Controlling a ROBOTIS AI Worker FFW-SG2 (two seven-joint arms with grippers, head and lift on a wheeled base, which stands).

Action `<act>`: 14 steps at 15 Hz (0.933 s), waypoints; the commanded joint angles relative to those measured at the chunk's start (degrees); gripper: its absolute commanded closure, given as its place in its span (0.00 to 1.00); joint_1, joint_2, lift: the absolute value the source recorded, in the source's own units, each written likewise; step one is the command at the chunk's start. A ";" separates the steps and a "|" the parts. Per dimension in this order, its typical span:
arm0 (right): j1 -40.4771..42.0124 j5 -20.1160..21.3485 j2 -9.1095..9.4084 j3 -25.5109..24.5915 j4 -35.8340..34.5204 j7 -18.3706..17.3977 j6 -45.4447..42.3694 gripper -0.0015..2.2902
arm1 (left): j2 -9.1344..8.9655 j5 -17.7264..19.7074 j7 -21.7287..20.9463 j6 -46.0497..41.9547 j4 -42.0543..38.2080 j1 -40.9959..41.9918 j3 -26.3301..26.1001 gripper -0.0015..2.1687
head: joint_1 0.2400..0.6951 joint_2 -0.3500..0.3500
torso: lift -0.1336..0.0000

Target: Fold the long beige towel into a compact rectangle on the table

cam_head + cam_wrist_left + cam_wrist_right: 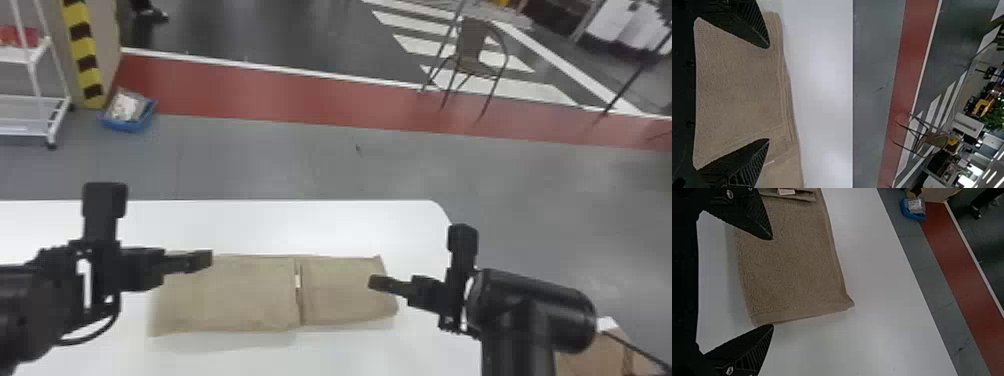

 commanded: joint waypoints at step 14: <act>0.68 -6.92 0.27 14.42 5.67 -7.51 -9.98 0.09 | 3.50 0.81 -8.01 -11.63 -9.82 19.66 22.19 0.04 | 1.00 0.47 | 1.00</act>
